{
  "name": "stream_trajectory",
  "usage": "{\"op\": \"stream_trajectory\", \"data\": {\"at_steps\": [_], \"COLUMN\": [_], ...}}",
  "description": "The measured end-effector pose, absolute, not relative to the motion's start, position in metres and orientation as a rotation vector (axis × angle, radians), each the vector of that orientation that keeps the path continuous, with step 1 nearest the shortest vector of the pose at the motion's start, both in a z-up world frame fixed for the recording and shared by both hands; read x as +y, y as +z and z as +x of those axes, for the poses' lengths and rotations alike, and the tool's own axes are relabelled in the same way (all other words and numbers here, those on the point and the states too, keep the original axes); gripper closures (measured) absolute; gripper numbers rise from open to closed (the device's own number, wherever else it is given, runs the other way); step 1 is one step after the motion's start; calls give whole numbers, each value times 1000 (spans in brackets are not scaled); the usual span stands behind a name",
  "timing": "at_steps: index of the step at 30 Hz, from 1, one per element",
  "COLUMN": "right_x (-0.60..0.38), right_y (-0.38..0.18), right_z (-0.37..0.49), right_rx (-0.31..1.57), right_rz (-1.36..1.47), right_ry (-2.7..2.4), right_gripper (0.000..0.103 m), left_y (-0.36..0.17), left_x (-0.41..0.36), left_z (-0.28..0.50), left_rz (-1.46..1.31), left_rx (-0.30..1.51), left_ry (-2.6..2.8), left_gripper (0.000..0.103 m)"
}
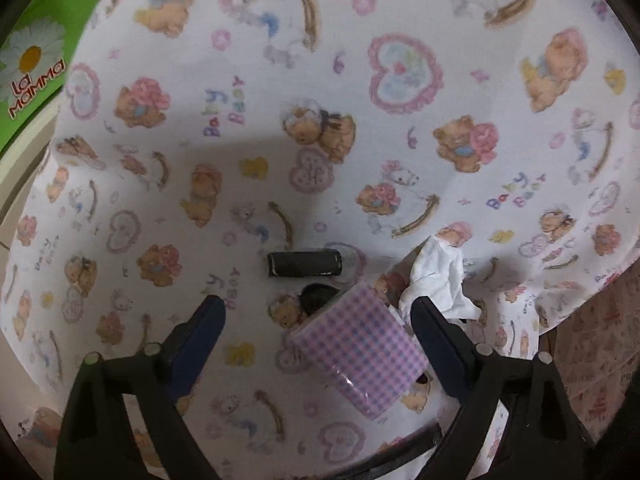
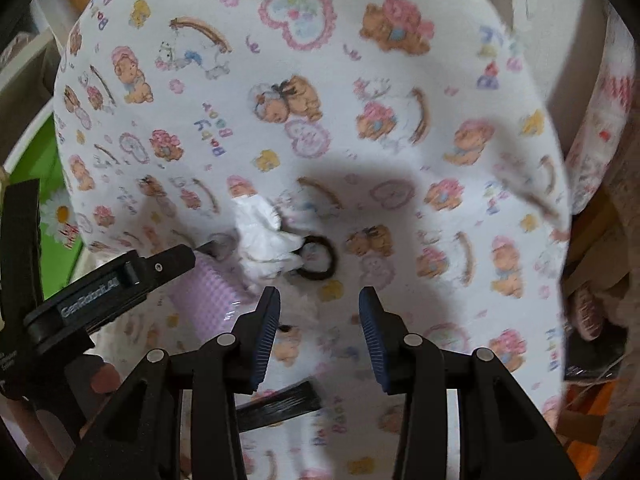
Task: Collect trash
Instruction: 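Grasp the tissue box with the left gripper while the right gripper grasps white tissue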
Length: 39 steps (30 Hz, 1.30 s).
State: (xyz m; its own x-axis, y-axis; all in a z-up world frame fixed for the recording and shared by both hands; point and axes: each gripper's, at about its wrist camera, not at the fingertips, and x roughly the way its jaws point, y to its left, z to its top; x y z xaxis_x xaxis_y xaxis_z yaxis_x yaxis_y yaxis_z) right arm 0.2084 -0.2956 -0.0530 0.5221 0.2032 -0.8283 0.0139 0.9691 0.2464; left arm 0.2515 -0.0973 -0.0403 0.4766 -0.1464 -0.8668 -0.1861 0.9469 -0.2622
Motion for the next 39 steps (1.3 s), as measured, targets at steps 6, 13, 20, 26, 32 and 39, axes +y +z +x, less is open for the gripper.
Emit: {"op": "stream_trajectory", "data": {"at_steps": [6, 13, 20, 26, 32, 39], "right_x": [-303, -321, -315, -307, -313, -320], "right_y": [-48, -36, -32, -26, -29, -36], "right_z": [206, 205, 205, 203, 205, 209], "right_rx": [1019, 975, 958, 927, 937, 973], "right_rz": [250, 255, 225, 172, 217, 299], "right_ry": [123, 66, 68, 67, 60, 100], "right_gripper": [60, 60, 60, 60, 60, 60], "left_y": [-52, -65, -58, -64, -60, -50], "left_x": [-128, -132, -118, -85, -86, -77], "left_z": [255, 241, 213, 202, 219, 208], "left_rz": [-235, -167, -116, -209, -201, -298], "left_rx": [1061, 1085, 1092, 1122, 1122, 1046], "left_ry": [40, 42, -58, -67, -145, -57], "left_gripper": [11, 11, 34, 34, 43, 55]}}
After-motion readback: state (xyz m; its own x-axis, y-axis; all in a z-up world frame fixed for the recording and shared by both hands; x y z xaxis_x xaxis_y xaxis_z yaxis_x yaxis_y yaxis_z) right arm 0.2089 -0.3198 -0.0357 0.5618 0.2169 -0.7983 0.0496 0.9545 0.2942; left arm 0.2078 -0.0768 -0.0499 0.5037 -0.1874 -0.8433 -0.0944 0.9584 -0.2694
